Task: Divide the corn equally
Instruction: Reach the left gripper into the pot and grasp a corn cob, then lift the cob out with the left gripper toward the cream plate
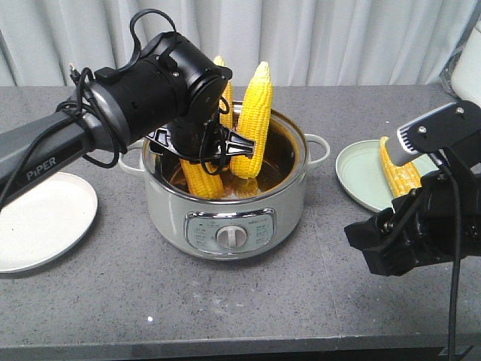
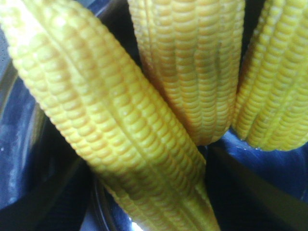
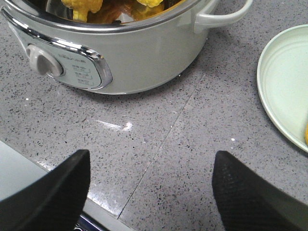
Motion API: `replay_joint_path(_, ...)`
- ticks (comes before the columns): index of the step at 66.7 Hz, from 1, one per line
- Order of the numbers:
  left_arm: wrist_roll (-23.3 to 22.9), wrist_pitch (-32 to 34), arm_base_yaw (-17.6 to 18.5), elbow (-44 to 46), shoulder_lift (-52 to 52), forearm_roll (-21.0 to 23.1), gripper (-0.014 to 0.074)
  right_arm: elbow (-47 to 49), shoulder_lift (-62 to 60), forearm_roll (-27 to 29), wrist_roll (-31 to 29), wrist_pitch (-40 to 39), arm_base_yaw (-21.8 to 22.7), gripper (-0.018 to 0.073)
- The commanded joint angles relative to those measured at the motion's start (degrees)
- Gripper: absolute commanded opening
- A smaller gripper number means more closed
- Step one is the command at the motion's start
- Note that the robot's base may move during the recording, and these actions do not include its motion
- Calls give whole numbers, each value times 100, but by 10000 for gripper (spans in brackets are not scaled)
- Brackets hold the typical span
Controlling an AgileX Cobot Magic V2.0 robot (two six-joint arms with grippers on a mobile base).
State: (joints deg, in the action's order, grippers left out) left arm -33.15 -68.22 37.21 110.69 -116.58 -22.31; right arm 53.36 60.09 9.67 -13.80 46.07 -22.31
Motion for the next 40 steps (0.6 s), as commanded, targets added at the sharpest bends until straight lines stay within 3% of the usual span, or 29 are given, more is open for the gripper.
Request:
replay_joint_path(1, -53, 64, -19, 138, 226, -229, 353, 145, -93, 26, -52, -266, 2, 507)
replay_joint_path(13, -53, 44, -19, 138, 226, -220, 236, 145, -93, 26, -52, -266, 2, 507)
replay_joint_path(40, -48, -13, -2, 138, 627, -193, 256, 145, -93, 26, -52, -266, 2, 507)
